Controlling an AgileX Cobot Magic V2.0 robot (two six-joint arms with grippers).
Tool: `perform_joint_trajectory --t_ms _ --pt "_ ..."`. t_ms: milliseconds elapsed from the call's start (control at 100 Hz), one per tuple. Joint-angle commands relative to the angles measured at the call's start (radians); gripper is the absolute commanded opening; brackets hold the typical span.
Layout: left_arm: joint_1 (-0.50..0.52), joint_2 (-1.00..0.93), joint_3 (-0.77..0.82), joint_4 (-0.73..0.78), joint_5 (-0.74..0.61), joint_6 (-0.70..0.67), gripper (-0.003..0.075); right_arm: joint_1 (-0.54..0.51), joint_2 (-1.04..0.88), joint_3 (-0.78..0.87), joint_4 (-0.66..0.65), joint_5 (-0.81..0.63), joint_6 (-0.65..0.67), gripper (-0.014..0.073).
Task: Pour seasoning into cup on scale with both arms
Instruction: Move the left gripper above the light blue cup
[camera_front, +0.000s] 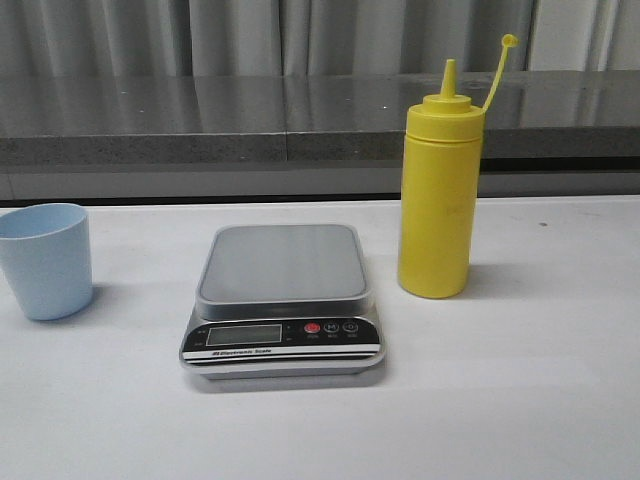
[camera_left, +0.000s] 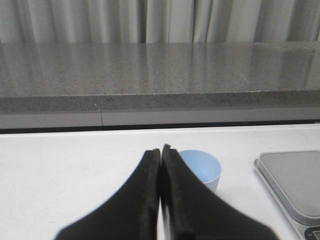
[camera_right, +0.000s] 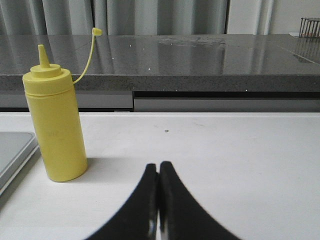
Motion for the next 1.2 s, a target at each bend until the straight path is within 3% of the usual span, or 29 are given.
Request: perform_joint_trajectory --t_ms 0,230,440,680,1020,1120,1190 --pt "0.002 0.122 -0.125 -0.016 -0.009 -0.007 -0.0020 -0.005 -0.019 -0.021 -0.008 -0.084 0.000 -0.0067" --pt "0.002 0.456 -0.437 -0.020 0.261 -0.007 -0.0020 -0.005 -0.019 -0.021 -0.008 -0.084 0.000 -0.0067" --pt "0.002 0.721 -0.653 -0.020 0.385 -0.007 -0.0020 -0.005 -0.019 -0.021 -0.008 -0.084 0.000 -0.0067" --pt "0.002 0.946 -0.786 -0.020 0.402 -0.007 -0.0020 -0.005 -0.019 -0.021 -0.008 -0.084 0.000 -0.0067" --pt "0.002 1.134 -0.809 -0.090 0.402 -0.007 -0.0014 -0.005 -0.019 -0.021 -0.008 -0.084 0.000 -0.0067" --pt "0.002 1.161 -0.809 -0.091 0.406 -0.007 0.0071 -0.005 -0.019 -0.021 -0.008 -0.084 0.000 -0.0067" --pt "0.002 1.163 -0.809 -0.091 0.406 -0.007 0.0185 -0.005 -0.019 -0.021 -0.008 -0.084 0.000 -0.0067"
